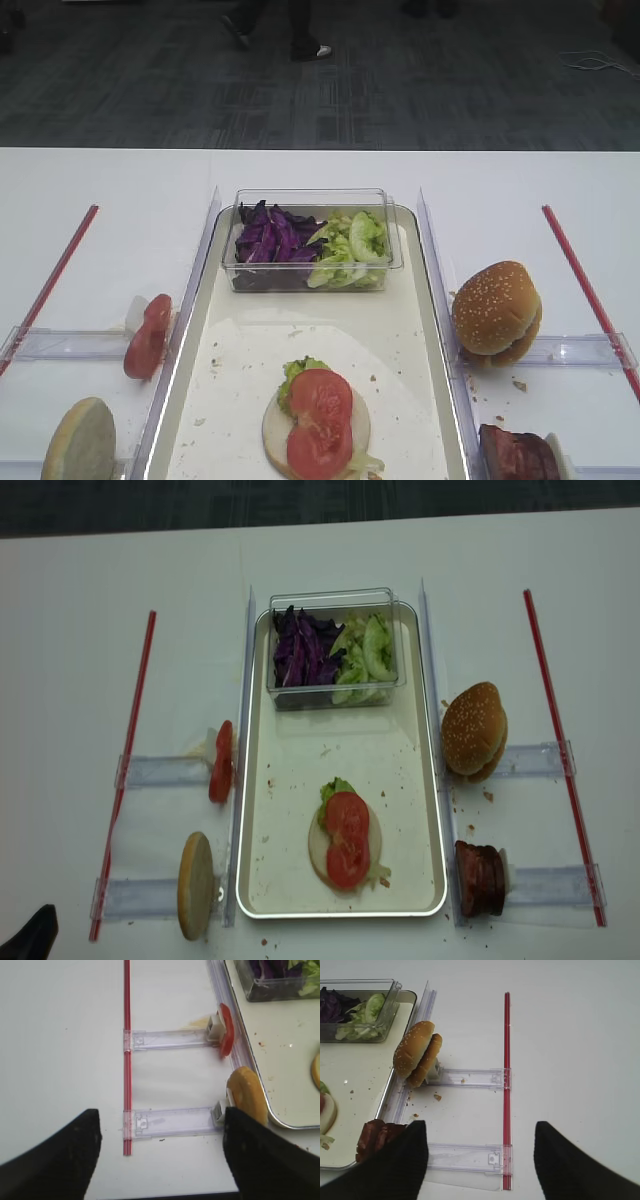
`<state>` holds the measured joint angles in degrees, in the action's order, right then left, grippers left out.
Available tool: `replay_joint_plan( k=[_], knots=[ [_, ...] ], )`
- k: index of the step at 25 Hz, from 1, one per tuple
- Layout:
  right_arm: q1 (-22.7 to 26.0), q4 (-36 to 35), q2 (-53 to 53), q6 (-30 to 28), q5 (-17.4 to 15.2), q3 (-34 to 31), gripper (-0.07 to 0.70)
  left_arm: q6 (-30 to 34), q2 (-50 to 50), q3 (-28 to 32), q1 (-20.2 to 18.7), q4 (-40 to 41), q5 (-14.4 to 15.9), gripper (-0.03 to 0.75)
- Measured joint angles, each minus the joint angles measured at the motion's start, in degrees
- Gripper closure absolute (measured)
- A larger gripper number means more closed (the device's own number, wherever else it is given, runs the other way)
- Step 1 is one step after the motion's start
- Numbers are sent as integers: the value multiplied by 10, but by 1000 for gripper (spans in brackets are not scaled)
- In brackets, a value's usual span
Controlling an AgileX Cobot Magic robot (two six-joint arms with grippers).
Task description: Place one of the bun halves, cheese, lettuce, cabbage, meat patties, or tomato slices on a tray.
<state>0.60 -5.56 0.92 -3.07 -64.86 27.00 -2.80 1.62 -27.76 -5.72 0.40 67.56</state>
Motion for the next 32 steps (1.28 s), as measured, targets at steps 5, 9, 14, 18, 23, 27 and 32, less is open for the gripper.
replay_joint_plan(
  k=[5,9,14,18,23,27,32],
  knots=[
    [0,0,0,0,0,0,164,0,-24,0,0,0,3,229],
    [0,0,0,0,0,0,164,0,-25,0,0,0,4,229],
    [0,0,0,0,0,0,164,1,-25,0,0,0,4,229],
    [0,0,0,0,0,0,164,1,-25,0,0,0,4,229],
    [0,0,0,0,0,0,164,0,-25,0,0,0,4,229],
    [0,-1,0,0,0,0,164,-1,-25,0,0,0,4,230],
    [0,-1,0,0,0,0,164,-1,-25,0,0,0,4,230]
  ],
)
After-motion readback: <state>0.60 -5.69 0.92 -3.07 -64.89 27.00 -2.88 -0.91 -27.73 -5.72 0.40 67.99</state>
